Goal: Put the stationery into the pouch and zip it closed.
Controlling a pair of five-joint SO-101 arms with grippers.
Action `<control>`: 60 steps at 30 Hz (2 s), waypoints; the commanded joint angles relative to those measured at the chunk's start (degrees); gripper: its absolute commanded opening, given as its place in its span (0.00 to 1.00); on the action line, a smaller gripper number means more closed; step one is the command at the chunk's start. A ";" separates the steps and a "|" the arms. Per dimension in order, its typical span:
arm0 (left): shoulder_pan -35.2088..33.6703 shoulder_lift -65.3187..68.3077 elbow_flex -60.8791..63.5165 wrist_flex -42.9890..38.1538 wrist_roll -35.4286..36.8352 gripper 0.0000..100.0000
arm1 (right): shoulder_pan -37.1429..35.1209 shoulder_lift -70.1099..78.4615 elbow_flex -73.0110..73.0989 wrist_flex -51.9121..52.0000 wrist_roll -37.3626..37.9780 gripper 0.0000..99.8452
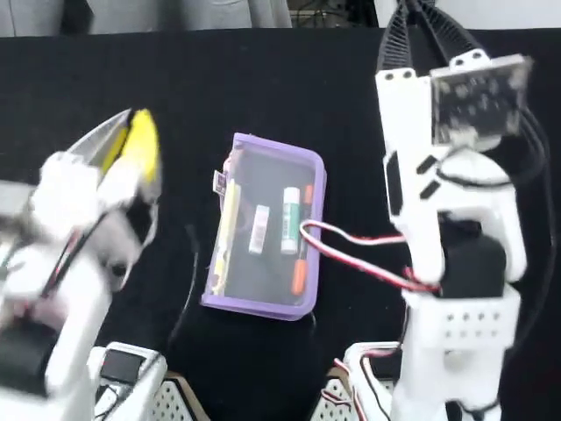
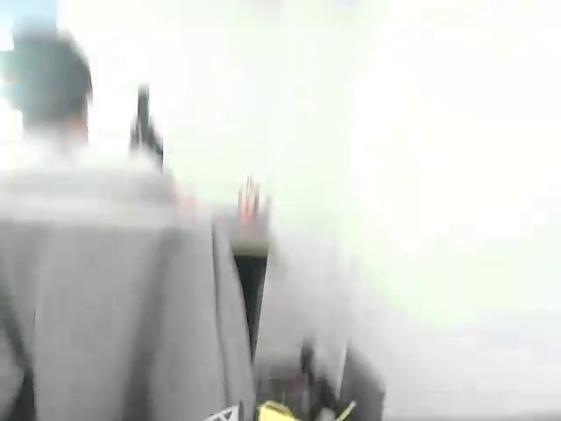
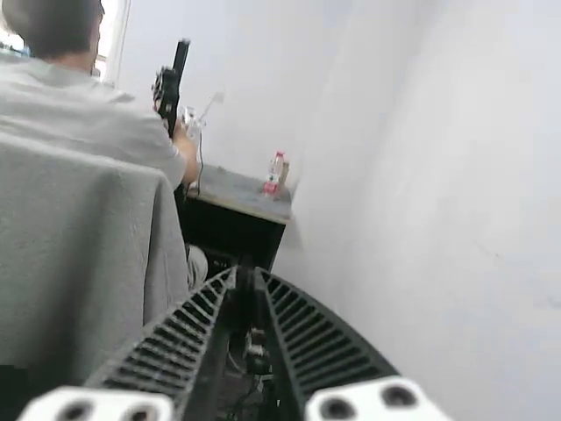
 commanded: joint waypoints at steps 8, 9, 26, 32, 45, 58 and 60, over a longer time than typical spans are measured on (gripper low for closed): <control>-0.40 -32.53 9.89 -3.16 0.62 0.03 | -0.88 -13.85 7.34 -0.35 -0.62 0.01; -0.40 -34.55 12.00 -3.08 0.62 0.03 | -0.70 -15.25 8.40 -0.26 -0.62 0.01; -9.89 -37.10 28.88 3.25 0.62 0.03 | -0.35 -58.86 47.25 0.26 -0.18 0.01; -16.84 -37.19 40.57 1.32 0.62 0.03 | -0.35 -62.29 54.73 8.35 -0.53 0.01; -17.19 -37.10 55.69 12.31 0.44 0.03 | -0.35 -62.55 68.62 31.30 -0.53 0.01; -18.42 -37.10 74.24 11.78 0.18 0.03 | -0.44 -62.55 84.53 37.19 -0.18 0.01; -17.89 -37.10 75.74 11.78 0.18 0.03 | -0.44 -62.55 84.53 37.80 -0.18 0.01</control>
